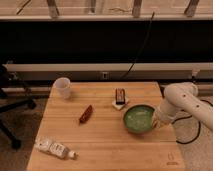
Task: Pick up the ceramic bowl
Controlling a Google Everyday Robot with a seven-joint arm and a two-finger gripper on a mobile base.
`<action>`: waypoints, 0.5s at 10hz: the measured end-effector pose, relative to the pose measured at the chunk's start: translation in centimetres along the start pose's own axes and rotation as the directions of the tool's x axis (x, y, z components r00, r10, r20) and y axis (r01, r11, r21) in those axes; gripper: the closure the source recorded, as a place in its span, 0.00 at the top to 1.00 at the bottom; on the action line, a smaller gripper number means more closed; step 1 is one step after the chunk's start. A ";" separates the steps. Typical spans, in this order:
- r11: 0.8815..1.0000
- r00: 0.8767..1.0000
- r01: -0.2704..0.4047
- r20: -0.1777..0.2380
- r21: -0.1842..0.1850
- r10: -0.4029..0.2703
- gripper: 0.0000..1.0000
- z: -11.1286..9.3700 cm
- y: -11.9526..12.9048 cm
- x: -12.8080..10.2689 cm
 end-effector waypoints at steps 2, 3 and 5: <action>1.000 1.000 0.011 -0.003 -0.002 -0.011 0.00 -0.6 -0.4 0.0; 1.000 1.000 0.015 -0.004 -0.003 -0.015 0.00 -0.8 -0.5 0.0; 1.000 1.000 0.026 -0.006 -0.005 -0.026 0.00 -1.4 -0.9 0.0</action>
